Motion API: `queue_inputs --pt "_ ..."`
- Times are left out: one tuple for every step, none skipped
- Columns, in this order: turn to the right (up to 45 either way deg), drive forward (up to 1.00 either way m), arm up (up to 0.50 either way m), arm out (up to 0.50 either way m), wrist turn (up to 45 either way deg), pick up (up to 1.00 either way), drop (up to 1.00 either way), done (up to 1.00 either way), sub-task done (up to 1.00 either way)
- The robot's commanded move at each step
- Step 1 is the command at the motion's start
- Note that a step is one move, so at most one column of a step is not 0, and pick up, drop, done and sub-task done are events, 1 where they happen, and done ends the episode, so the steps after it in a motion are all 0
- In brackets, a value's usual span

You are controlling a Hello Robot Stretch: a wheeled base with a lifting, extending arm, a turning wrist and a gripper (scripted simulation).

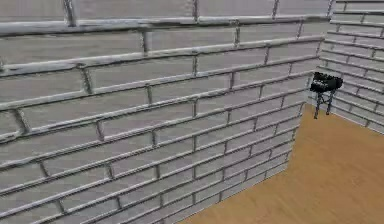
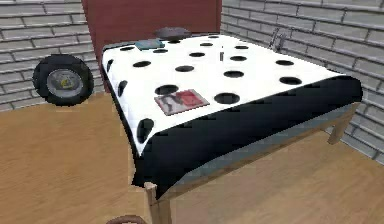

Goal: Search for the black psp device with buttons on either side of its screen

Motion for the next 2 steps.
queue_inputs --pt "33.0 0.00 0.00 0.00 0.0 0.00 0.00 0.00 0.00" --pt "0.0 0.65 0.00 0.00 0.0 0.00 0.00 0.00 0.00"
